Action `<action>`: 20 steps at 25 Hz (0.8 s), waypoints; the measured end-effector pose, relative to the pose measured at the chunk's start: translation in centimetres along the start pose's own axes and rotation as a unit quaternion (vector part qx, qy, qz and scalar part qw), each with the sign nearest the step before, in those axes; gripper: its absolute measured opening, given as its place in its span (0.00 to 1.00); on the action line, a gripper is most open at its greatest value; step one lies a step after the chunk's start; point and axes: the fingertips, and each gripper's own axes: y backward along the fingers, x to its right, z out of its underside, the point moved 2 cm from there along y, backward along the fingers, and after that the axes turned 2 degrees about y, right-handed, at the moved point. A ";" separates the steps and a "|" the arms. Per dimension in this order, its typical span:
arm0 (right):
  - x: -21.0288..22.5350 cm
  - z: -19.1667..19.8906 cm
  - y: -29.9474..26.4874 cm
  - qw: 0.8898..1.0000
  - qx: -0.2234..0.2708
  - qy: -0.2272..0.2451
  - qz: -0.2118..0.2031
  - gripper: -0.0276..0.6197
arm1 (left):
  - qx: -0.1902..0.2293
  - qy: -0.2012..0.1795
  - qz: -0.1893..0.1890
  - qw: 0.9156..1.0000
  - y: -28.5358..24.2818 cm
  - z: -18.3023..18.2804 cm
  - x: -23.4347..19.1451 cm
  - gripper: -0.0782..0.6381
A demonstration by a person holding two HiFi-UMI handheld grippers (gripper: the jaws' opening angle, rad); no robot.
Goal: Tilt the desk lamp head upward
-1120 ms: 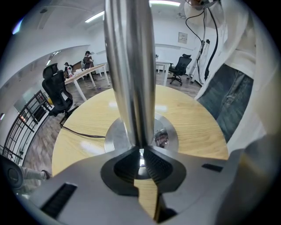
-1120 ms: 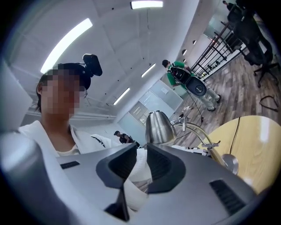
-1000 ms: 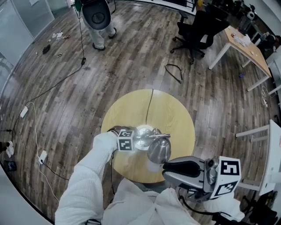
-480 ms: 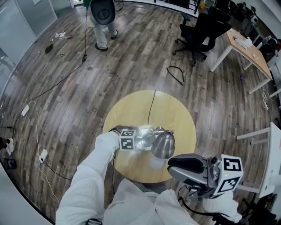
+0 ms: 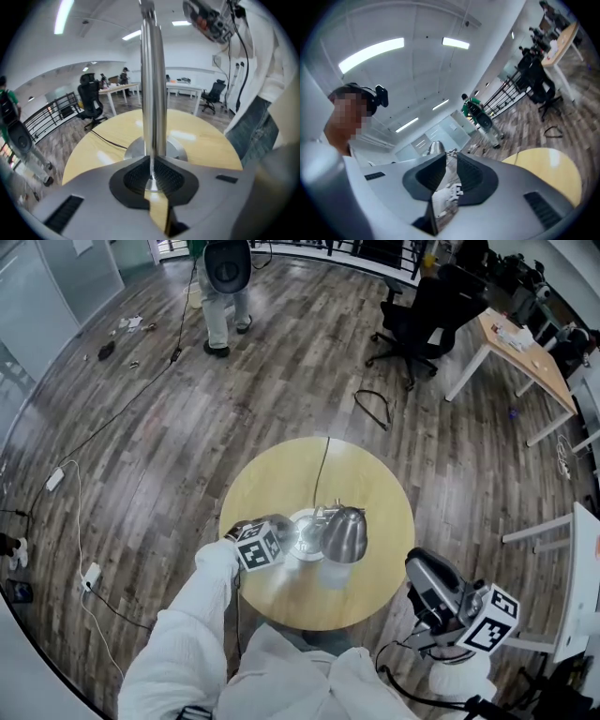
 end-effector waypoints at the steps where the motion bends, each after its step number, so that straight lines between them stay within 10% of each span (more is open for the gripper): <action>1: 1.4 -0.1 0.8 0.999 0.015 0.022 0.037 0.17 | 0.033 0.029 -0.018 0.999 1.2 -0.7 0.1 0.15; 6: 6.4 5.3 1.5 0.980 0.009 0.106 0.168 0.14 | 0.209 0.188 -0.051 0.958 8.2 -5.4 4.4 0.11; 12: 12.1 18.9 -2.2 0.969 -0.088 0.087 0.213 0.06 | 0.267 0.328 -0.067 0.904 9.6 -5.9 11.6 0.11; 20: 9.9 22.2 -4.0 0.972 -0.121 0.099 0.175 0.06 | 0.271 0.350 -0.105 0.890 10.3 -6.1 14.7 0.11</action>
